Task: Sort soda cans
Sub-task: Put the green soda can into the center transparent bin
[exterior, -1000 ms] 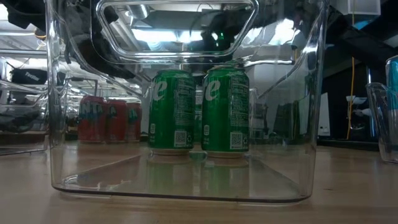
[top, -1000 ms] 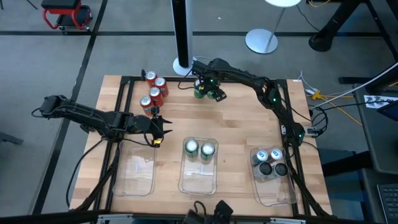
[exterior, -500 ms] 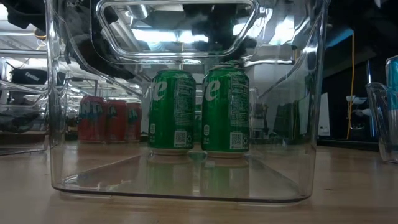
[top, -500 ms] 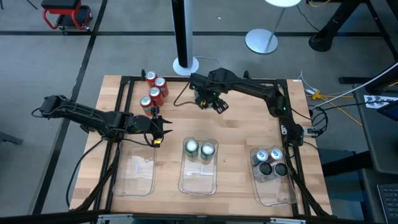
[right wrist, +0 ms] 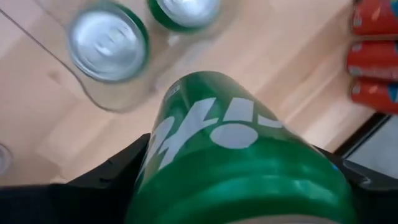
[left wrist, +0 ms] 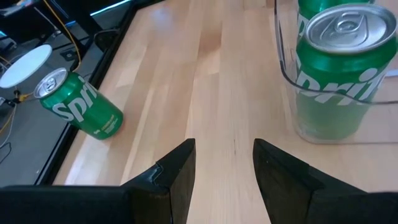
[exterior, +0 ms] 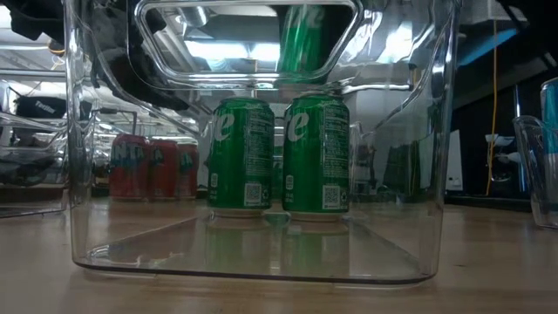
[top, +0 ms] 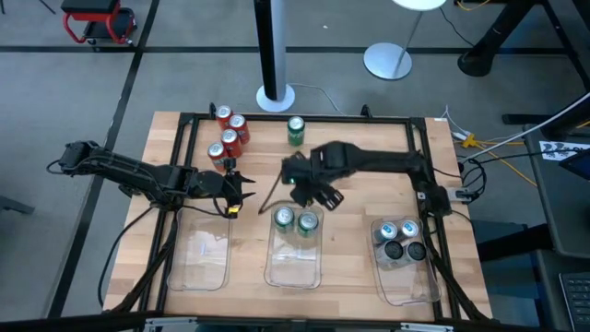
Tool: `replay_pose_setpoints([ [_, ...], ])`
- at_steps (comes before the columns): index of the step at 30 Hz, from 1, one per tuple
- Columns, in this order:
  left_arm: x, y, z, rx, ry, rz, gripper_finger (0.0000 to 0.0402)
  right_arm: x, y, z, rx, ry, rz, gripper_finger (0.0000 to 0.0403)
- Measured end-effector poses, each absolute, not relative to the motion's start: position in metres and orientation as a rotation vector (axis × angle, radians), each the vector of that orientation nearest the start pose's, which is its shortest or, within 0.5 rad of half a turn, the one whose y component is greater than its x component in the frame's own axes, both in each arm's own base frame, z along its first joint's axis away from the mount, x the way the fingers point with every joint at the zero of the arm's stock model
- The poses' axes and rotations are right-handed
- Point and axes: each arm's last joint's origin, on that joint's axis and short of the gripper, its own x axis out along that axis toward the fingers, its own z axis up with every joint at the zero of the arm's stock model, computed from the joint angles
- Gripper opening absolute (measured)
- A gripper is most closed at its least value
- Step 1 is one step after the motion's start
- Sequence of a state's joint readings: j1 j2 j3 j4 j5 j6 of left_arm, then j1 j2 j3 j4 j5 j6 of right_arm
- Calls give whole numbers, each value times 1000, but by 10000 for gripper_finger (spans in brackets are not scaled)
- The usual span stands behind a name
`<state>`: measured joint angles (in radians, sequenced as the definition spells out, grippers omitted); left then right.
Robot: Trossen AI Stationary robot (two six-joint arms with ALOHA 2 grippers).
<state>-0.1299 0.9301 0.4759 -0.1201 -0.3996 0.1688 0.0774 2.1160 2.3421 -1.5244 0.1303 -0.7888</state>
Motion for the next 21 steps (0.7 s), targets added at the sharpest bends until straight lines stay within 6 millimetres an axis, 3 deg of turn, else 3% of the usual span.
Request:
replay_pose_setpoints([
  [12, 188, -13, 210, 310, 578, 216, 153, 395, 102, 350, -797, 1201, 534, 305],
  [21, 188, -13, 210, 310, 578, 216, 153, 391, 142, 353, -805, 1095, 569, 307],
])
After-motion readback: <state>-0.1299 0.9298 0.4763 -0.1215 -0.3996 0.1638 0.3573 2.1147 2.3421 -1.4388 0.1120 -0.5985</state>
